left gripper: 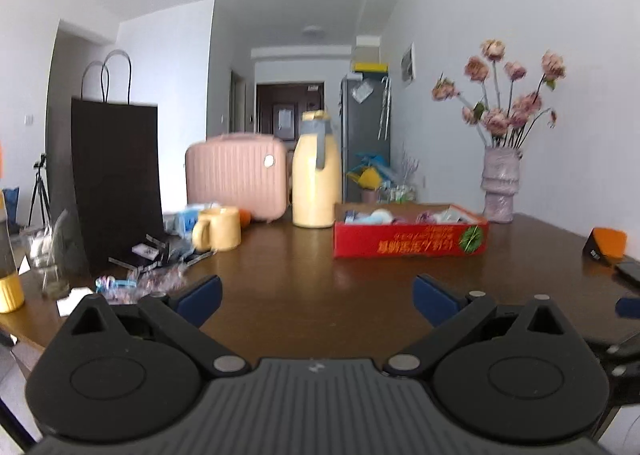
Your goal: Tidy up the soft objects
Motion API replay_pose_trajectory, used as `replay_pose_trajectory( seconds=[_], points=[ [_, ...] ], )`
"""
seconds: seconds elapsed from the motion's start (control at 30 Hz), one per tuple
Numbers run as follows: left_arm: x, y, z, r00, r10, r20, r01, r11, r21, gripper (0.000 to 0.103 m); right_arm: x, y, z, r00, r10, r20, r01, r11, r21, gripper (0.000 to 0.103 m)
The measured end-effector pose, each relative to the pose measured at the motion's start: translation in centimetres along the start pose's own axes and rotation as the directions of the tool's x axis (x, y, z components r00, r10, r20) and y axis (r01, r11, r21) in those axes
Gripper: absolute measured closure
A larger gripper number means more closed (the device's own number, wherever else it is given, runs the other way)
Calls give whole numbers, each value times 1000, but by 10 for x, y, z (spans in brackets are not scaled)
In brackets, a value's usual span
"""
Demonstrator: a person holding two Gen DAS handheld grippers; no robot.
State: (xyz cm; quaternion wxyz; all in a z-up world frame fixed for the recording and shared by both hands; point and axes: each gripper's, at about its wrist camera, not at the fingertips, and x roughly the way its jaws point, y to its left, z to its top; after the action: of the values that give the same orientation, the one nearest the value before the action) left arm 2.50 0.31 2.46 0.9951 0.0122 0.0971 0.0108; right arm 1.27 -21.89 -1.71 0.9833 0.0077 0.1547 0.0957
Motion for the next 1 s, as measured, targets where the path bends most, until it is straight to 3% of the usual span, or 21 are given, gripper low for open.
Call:
replay_pose_trajectory(
  seconds=[0.13,1.0],
  points=[
    [-17,-5,3,999,-20,34,19,1000,13,0,-8,2,8,999,-10,34,11,1000,-17,0],
    [-13,-9,2,1000,-24,6,24,999,29,0,-5,0,22,996,-23,81,23,1000,-2,0]
  ],
)
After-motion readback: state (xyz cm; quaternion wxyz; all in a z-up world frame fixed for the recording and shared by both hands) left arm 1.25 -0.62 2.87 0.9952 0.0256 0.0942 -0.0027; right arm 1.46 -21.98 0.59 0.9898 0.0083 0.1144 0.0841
